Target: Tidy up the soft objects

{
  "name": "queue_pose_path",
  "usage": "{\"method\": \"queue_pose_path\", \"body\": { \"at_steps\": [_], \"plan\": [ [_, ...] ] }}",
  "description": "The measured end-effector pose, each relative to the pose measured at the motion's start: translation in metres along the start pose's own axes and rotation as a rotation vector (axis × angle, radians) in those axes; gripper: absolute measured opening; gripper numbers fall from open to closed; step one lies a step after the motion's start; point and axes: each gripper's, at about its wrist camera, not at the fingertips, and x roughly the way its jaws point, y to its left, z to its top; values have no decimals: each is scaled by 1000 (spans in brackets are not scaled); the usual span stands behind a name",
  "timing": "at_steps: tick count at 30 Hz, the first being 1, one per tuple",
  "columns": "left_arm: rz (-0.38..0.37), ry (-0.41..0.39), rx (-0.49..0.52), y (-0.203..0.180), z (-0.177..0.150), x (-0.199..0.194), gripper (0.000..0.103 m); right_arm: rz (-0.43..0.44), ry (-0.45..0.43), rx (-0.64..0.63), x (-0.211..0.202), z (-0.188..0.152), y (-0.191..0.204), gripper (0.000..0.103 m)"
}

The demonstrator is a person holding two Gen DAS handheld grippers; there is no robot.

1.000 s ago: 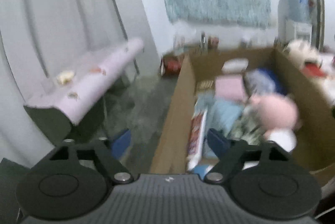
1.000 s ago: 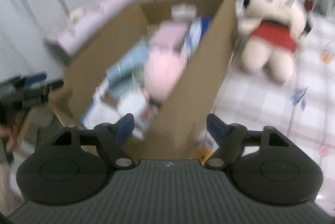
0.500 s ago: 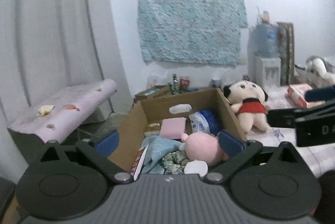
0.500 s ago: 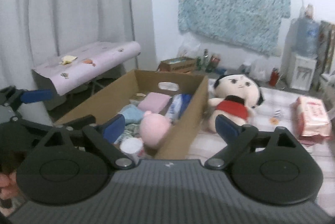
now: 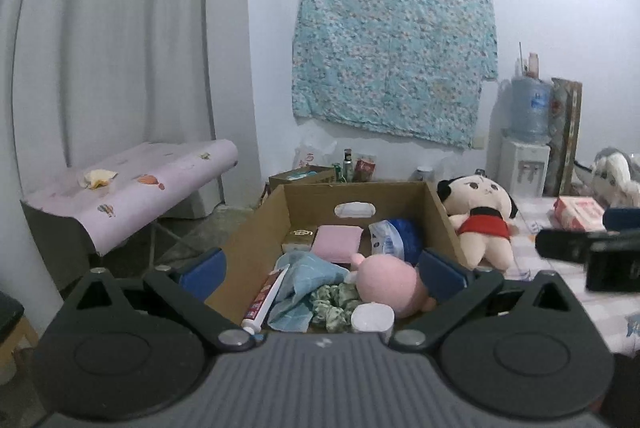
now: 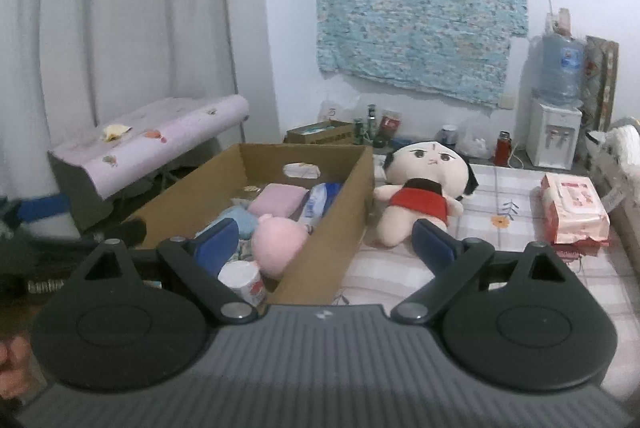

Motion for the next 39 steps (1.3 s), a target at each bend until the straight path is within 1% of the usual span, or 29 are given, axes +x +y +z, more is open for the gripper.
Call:
{"method": "queue_pose_path", "body": {
  "at_steps": [3,7,11,14,18,24,26,27,30,32,35,39],
  "plan": [
    [5,2,-4,0,0,-3,103,-31,3,-41,0,0,10,95],
    [43,4,24,-5,-3,-4,103,-16,4,-51,-2,-3,15,96],
    [31,13,30,-7,-3,-2,103,-21,14,-74,-1,-5,20,97],
    [38,19,36,-10,-3,1,103,-24,12,-74,0,-5,19,97],
    [86,14,62,-15,-3,1,103,-21,9,-62,-1,-4,17,98],
    [46,28,27,-13,-3,-1,103,-36,8,-65,-2,-2,17,100],
    [43,35,19,-13,-2,-1,103,-37,7,-67,-3,-1,17,100],
    [46,38,19,-14,-2,-1,103,-39,6,-67,-3,-1,18,100],
    [88,55,45,-18,-1,0,103,-45,7,-70,-3,-1,18,101],
    [97,49,57,-20,-1,0,103,-53,6,-66,-4,-1,15,101],
    [90,39,48,-21,0,-1,103,-54,5,-49,-5,-1,11,101],
    [110,17,31,-19,1,0,103,-73,-2,-37,-6,-3,6,101]
  ]
}}
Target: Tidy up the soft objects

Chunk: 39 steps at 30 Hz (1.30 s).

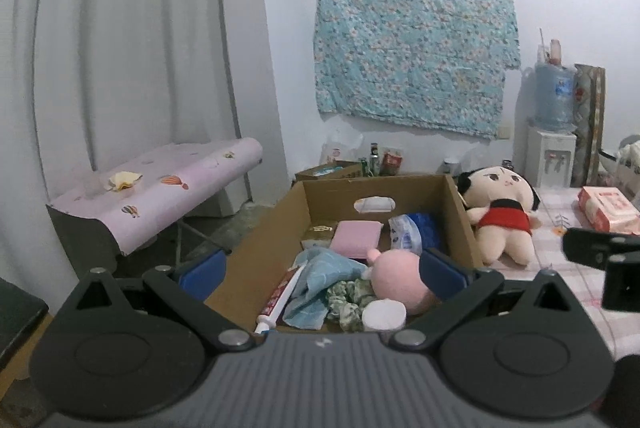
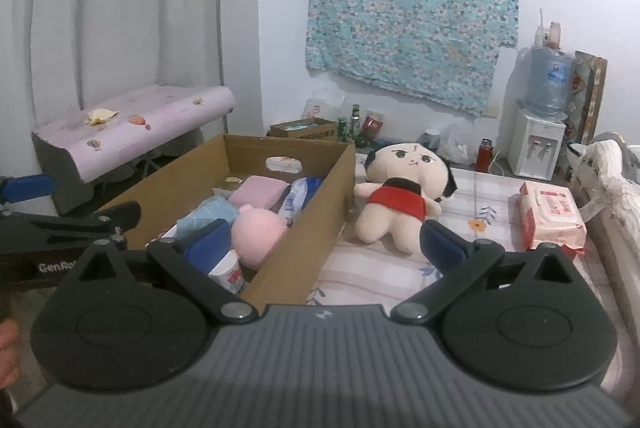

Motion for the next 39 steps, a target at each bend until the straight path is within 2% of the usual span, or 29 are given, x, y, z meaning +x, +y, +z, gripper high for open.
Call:
{"method": "queue_pose_path", "body": {
  "at_steps": [11,20,39],
  "plan": [
    [-25,6,10,-4,-1,0,103,-27,11,33,1,-6,-9,101],
    [23,22,65,-11,-2,-2,103,-23,1,21,-1,-5,-7,102],
    [-12,23,28,-7,0,-4,103,-28,9,10,-6,-5,-3,102]
  ]
}}
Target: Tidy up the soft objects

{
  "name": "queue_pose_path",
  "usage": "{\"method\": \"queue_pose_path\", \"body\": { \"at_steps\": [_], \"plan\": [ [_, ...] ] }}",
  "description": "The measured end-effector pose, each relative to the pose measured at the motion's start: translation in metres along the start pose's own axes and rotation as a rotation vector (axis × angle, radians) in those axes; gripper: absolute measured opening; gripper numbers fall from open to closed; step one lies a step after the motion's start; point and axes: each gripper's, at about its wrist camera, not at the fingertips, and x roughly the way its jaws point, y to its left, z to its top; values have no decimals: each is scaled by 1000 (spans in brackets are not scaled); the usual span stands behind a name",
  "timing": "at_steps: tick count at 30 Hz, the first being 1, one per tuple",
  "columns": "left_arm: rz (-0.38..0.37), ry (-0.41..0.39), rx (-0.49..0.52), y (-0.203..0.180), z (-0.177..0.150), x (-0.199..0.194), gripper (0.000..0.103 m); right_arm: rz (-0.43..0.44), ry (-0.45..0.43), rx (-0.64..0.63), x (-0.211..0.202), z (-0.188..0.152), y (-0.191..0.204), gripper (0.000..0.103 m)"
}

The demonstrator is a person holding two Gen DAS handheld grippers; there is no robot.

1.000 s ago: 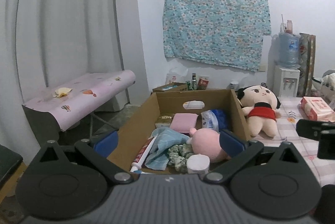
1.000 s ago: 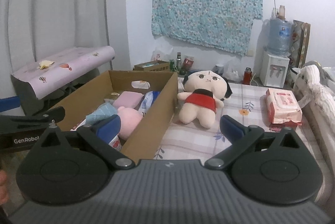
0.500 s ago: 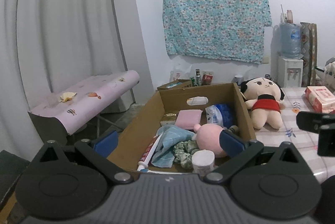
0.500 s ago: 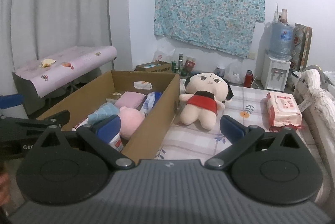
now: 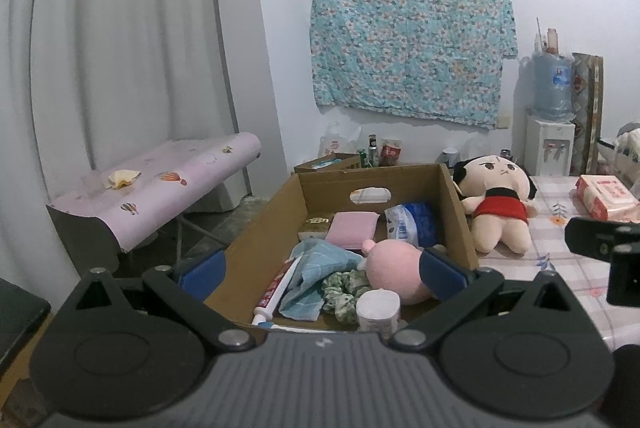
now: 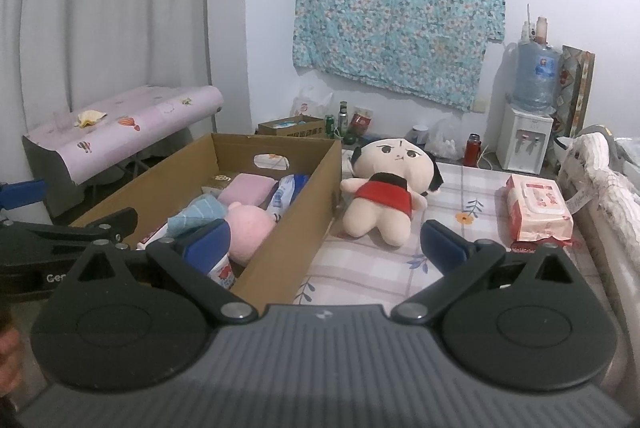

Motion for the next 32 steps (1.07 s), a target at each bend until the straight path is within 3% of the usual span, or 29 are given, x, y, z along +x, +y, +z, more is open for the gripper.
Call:
{"method": "queue_pose_path", "body": {
  "at_steps": [18,24,32],
  "plan": [
    [11,-17,38,-2,2,-6,103,1,5,-2,-10,-2,-2,102],
    [64,-51,76,1,4,-9,103,8,12,-27,-6,3,3,102],
    [33,-28,43,8,3,-4,103,23,4,-49,-8,8,9,102]
  ]
}}
